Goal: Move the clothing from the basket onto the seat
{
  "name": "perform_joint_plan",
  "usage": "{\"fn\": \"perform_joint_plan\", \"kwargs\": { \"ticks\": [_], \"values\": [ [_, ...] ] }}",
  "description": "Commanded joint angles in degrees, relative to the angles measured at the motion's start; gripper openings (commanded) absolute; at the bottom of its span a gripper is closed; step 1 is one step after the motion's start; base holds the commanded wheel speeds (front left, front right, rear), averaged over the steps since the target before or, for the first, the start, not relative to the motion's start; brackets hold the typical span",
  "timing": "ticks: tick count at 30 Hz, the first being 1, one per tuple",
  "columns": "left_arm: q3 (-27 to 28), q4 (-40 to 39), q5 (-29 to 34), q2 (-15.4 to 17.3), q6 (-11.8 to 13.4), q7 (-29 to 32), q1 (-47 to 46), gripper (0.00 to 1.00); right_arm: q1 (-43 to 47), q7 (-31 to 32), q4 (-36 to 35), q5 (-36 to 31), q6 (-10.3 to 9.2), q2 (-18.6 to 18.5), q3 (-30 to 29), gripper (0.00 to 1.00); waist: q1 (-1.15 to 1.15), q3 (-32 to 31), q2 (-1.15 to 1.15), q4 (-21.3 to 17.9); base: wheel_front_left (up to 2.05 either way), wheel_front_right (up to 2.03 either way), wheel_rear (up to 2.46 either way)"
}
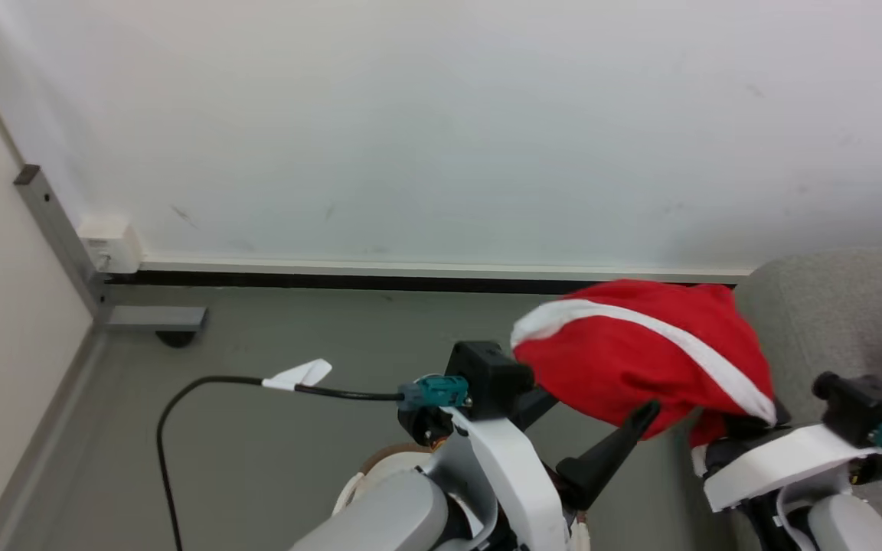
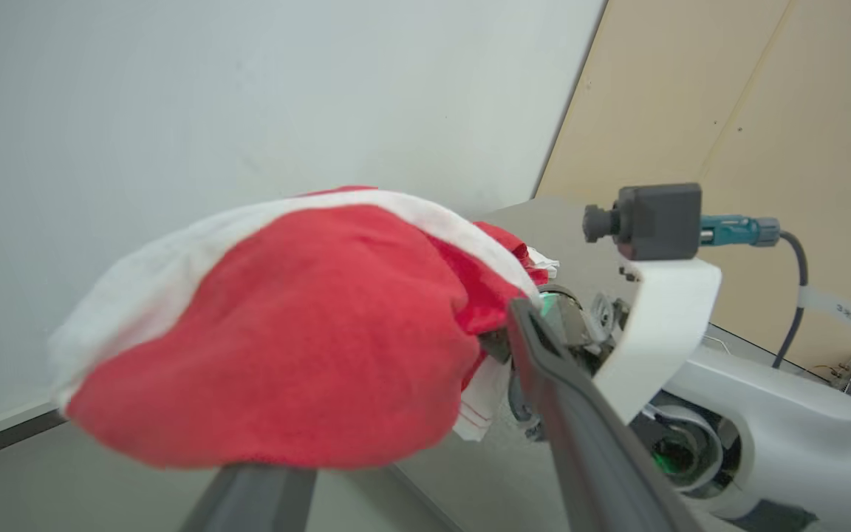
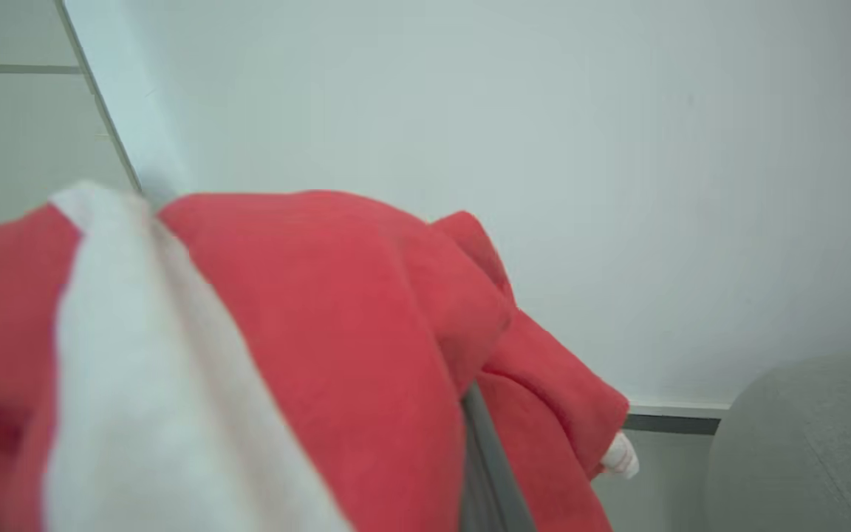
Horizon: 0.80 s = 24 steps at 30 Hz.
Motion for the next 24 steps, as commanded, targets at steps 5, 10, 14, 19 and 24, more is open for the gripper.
{"fn": "perform_joint_plan", "kwargs": {
  "ticks": [5,10,14,19,24],
  "values": [
    [-1.67,-1.54,0.05,1.06,-0.25,-0.34,2.56,1.0,3.01,1.53,-5.2,-0.72,-0.13,-1.74,-7.75,0.0,0.0,0.93,0.0,-5.38,0.0,0.0,0.0],
    [-1.34,-2.98,0.66,1.5,0.41,-1.79,3.26,1.0,5.29,4.3,-10.81,-2.8,-0.13,-2.08,-13.91,0.0,0.0,2.41,0.0,-10.99,0.0,0.0,0.0],
    [-1.43,-3.49,1.78,1.98,0.25,-3.24,2.69,1.0,7.38,6.7,-14.97,-4.16,-0.13,-1.38,-17.84,0.0,0.0,3.63,0.0,-15.45,0.0,0.0,0.0],
    [-1.82,-2.72,3.92,2.75,0.43,-4.65,1.53,1.0,10.33,9.15,-19.52,-5.96,-0.13,0.51,-20.8,0.0,0.0,4.76,0.0,-20.15,0.0,0.0,0.0],
    [-2.09,-1.96,3.84,2.6,0.13,-5.41,1.46,1.0,13.54,10.98,-22.28,-6.11,-0.12,0.64,-21.87,0.0,0.0,5.47,0.0,-22.78,0.0,0.0,0.0]
  ]
}}
